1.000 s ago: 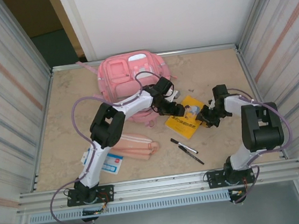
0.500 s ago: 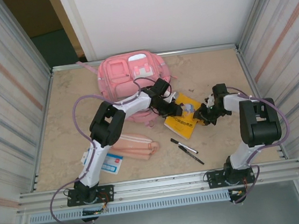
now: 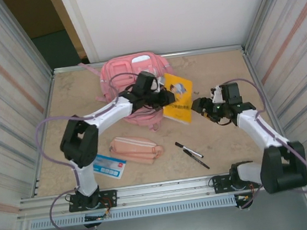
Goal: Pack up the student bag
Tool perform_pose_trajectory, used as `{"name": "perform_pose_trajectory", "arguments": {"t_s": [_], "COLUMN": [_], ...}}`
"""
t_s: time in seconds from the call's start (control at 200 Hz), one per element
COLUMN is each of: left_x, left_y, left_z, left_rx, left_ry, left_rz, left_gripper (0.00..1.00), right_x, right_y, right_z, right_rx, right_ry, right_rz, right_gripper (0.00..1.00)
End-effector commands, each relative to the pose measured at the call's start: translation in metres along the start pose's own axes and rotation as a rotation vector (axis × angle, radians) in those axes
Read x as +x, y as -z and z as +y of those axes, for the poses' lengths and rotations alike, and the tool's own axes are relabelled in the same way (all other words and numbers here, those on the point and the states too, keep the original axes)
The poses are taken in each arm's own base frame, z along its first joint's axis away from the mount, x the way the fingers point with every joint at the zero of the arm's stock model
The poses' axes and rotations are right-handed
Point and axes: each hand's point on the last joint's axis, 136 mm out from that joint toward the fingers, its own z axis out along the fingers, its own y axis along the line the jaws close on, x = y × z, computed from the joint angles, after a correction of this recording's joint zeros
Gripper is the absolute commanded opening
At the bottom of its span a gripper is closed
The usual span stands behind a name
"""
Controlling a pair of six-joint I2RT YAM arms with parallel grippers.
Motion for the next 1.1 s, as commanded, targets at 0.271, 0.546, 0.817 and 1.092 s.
{"name": "perform_pose_trajectory", "arguments": {"t_s": [0.271, 0.546, 0.817, 1.092], "left_x": [-0.058, -0.046, -0.029, -0.024], "left_y": [0.047, 0.049, 0.050, 0.069], "left_z": [-0.025, -0.033, -0.032, -0.016], "left_rx": [0.273, 0.410, 0.451, 0.427], "left_ry": [0.218, 0.336, 0.394, 0.394], "left_rz": [-0.300, -0.314, -0.303, -0.287], "left_gripper": [0.00, 0.00, 0.02, 0.34], "right_x": [0.019, -0.001, -0.024, -0.044], "right_y": [0.002, -0.024, -0.035, -0.001], "right_z": [0.071, 0.100, 0.099, 0.111], "right_rx": [-0.125, -0.287, -0.343, -0.342], "right_ry": [-0.407, -0.547, -0.614, -0.486], "right_rz": [-0.092, -0.100, -0.194, -0.315], "right_gripper": [0.90, 1.00, 0.42, 0.00]}}
